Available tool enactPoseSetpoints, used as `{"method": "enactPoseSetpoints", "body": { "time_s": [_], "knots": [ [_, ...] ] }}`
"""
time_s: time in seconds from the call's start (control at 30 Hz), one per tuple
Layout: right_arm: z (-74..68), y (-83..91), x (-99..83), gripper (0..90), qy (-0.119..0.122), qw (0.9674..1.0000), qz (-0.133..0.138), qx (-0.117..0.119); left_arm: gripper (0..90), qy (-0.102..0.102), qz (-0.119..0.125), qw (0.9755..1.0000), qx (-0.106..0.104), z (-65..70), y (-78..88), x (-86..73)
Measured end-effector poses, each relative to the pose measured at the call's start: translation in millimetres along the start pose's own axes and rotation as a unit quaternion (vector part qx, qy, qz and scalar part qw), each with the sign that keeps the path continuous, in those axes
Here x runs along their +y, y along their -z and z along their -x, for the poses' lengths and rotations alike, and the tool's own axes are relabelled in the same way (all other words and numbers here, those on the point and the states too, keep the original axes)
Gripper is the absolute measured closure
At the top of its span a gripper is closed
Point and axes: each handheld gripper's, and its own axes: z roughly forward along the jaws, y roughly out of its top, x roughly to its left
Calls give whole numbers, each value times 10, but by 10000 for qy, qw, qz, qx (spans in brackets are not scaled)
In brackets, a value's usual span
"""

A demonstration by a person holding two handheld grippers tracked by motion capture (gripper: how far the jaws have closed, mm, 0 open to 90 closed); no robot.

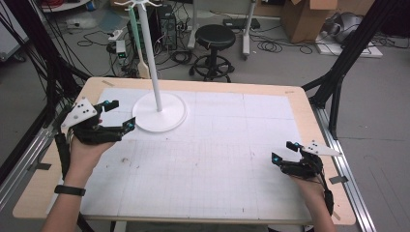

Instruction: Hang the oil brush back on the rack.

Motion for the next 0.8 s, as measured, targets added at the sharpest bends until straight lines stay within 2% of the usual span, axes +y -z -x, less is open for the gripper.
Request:
{"method": "enactPoseSetpoints", "body": {
  "time_s": [0.23,0.27,0.33,0.53,0.6,0.7,0.8],
  "knots": [
    [0,-15,-8,169,38,10000,-54,13,173,16,-72,10000,24,43,85,-353],
    [0,-16,-9,169,26,10000,-68,28,173,38,-162,9999,23,41,89,-381],
    [3,-16,-10,169,38,10000,-80,19,170,30,-126,9999,36,54,105,-447],
    [14,-23,-9,169,36,10000,-57,7,169,70,-292,9995,14,89,126,-627],
    [15,-25,-12,169,23,10000,-82,21,170,40,-292,9996,50,91,137,-676],
    [15,-26,-12,169,18,10000,-93,24,170,116,-291,9995,75,94,150,-751],
    [21,-26,-14,169,49,9999,-89,22,171,170,-435,9989,-43,91,130,-807]
  ]
}}
